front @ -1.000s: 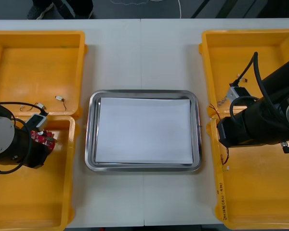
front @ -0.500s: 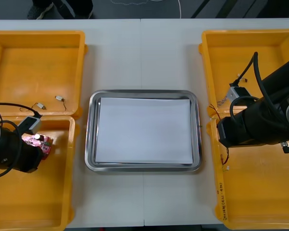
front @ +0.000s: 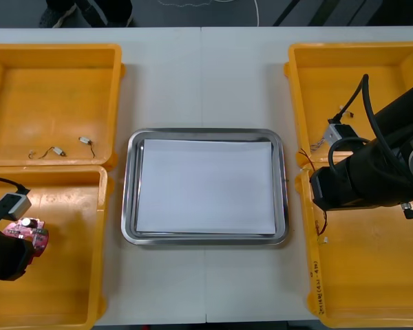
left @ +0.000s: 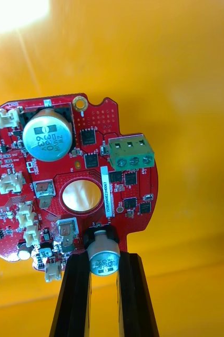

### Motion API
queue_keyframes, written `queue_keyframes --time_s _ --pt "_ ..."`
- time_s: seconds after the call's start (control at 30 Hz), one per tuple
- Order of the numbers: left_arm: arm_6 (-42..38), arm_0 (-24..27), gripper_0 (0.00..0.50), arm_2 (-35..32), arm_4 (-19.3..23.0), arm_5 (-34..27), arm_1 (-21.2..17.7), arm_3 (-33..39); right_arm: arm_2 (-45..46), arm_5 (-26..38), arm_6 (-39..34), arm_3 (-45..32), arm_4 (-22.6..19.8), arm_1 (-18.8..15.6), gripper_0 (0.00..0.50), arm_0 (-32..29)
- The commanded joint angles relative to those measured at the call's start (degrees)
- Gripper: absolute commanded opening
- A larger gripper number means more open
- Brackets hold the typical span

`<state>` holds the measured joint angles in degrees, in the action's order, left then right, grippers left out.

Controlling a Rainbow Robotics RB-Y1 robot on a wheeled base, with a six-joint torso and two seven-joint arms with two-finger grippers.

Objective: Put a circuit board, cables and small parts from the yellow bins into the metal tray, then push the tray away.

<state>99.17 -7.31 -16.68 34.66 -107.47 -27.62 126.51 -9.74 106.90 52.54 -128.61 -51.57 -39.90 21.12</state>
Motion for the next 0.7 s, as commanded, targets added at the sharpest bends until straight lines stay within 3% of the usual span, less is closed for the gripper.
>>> queue_keyframes --time_s 0.03,0.7 --pt "7.9 -3.3 0.001 -1.8 1.0 1.2 -2.4 2.8 -0.5 -0.4 -1.8 -0.5 -0.6 0.8 0.000 1.2" --pt "8.1 -3.1 0.003 1.4 -0.4 4.8 -2.1 -2.8 -0.5 -0.4 -1.9 -0.5 -0.8 0.8 0.000 1.2"
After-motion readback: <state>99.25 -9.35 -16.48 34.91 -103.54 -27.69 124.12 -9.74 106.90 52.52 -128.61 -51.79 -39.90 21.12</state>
